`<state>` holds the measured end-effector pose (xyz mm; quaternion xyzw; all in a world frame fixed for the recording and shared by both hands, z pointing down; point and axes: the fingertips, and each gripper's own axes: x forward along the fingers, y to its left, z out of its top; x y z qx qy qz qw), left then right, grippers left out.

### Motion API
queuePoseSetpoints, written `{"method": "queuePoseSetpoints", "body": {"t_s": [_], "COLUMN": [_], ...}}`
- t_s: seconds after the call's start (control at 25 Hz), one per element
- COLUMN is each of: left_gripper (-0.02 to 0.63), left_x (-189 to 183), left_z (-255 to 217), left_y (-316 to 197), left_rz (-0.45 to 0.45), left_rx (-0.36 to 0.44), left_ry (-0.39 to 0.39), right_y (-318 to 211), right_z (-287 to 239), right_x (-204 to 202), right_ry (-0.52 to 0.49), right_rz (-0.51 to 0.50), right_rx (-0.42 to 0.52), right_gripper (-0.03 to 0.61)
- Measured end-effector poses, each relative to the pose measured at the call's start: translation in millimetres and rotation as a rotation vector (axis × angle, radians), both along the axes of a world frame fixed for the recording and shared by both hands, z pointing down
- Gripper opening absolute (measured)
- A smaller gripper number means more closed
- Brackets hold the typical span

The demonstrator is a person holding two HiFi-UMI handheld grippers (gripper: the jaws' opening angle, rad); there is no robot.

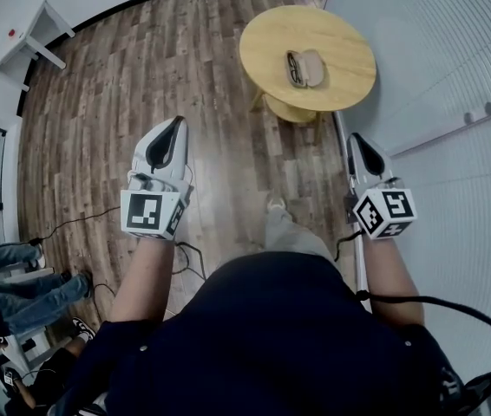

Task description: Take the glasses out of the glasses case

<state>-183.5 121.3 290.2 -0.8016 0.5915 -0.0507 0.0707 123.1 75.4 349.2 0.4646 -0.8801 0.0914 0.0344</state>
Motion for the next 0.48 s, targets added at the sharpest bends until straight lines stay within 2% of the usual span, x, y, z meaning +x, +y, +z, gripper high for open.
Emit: {"method": "queuePoseSetpoints", "body": {"t_s": [0.48], "left_gripper": [0.004], "left_x": [-2], "left_z": [-28], "left_y": [-102], "left_rz": [-0.071], "left_rx": [-0.001], "left_ry": [-0.031], "right_y": [-122], "right_z": [-11], "right_x": [-12], "right_ry": [-0.028], "right_rz": [-0.081], "right_rx": [-0.008], "right_gripper": [0.009]}}
